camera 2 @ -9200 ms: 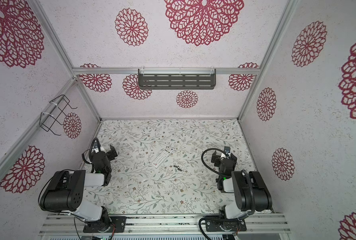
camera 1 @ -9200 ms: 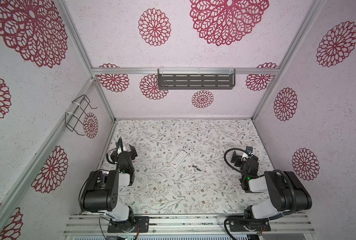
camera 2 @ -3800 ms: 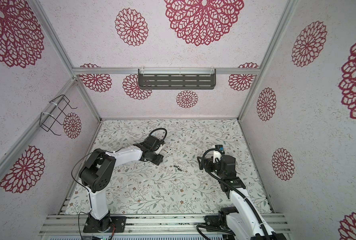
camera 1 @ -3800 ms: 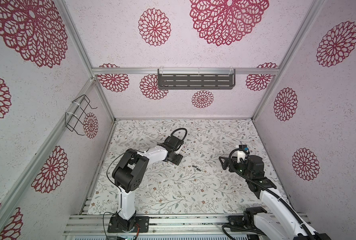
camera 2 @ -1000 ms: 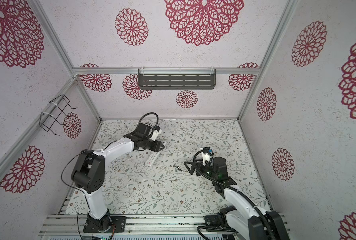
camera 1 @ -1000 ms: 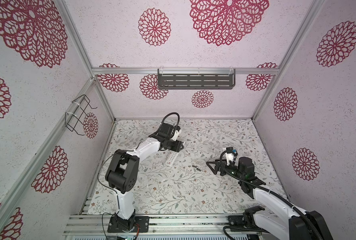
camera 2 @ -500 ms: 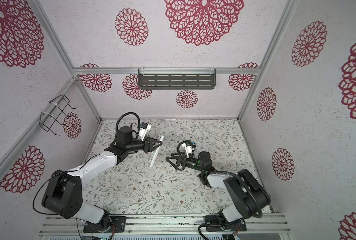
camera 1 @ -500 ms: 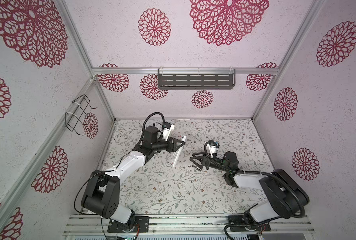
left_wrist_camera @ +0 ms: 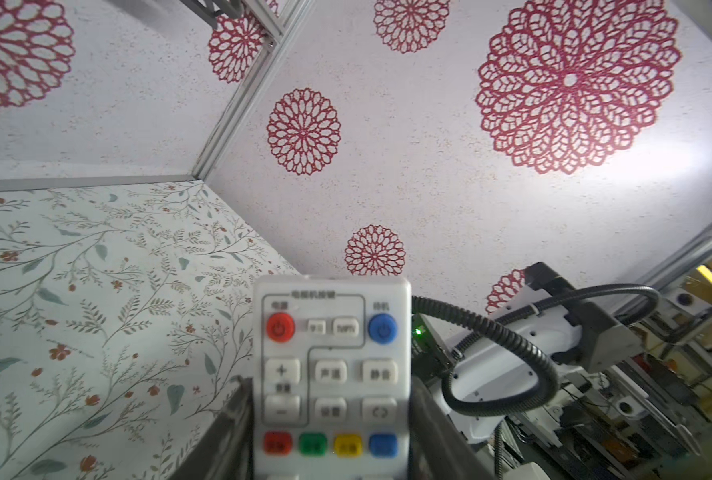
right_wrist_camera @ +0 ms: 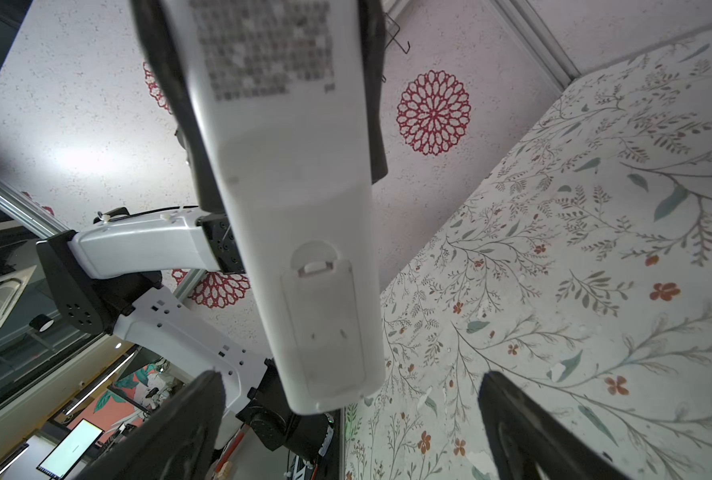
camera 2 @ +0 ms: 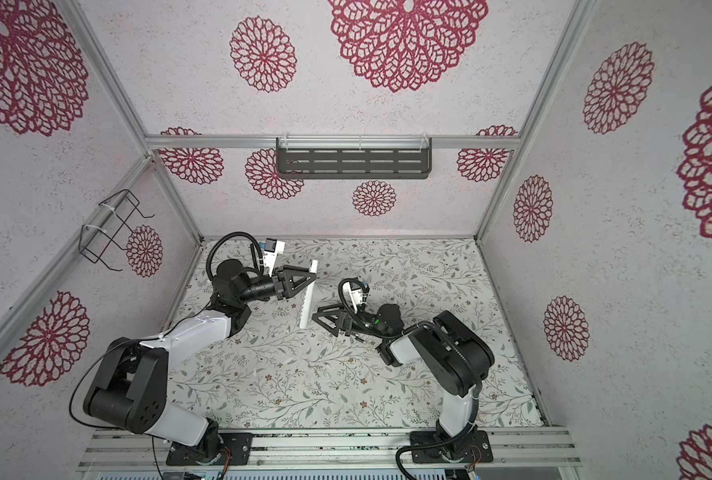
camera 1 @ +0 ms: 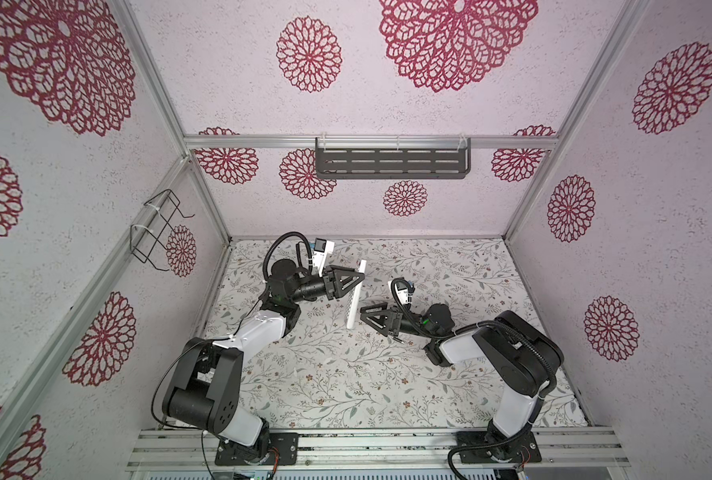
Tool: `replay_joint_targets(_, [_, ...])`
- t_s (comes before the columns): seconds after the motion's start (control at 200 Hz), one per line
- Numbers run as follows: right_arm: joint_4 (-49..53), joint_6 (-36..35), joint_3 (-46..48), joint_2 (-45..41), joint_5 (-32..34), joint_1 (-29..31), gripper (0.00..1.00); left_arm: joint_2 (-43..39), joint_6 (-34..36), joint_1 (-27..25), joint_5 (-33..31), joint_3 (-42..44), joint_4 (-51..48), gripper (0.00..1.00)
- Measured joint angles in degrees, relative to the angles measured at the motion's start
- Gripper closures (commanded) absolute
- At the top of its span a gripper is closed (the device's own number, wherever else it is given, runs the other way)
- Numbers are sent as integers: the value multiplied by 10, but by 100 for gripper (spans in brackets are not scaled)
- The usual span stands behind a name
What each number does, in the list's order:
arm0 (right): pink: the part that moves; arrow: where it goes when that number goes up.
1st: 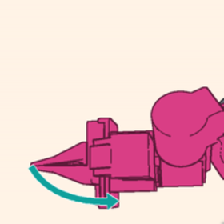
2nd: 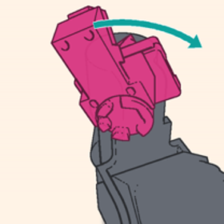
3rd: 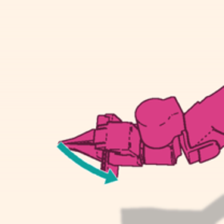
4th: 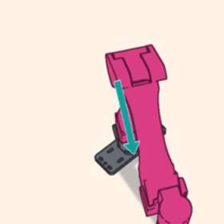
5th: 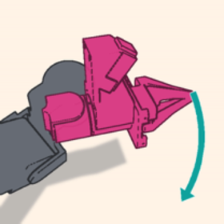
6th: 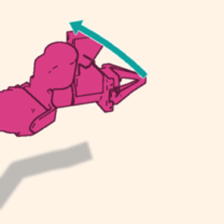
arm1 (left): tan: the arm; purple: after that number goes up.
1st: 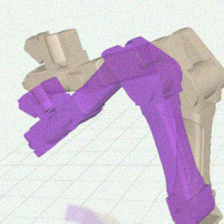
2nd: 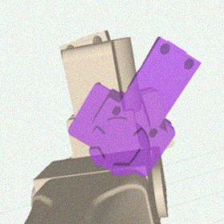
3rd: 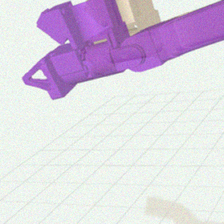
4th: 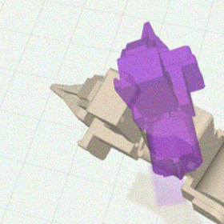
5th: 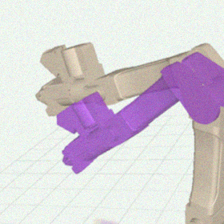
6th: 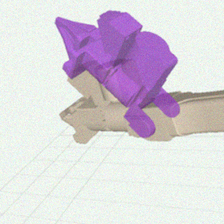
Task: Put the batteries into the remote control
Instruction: 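Raise the remote upright with the left gripper while the right gripper approaches it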
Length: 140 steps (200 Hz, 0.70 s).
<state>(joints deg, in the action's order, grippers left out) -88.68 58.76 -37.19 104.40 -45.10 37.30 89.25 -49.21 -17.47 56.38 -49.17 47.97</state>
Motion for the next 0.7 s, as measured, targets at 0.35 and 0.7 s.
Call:
replay_joint_targets(0.35, [-6, 17, -78, 42, -17, 16, 25, 46, -104, 0, 29, 12, 148, 64])
replay_joint_targets(0.7, [-17, 17, -87, 43, -24, 20, 64, 45, -93, 2, 24, 13, 124, 32])
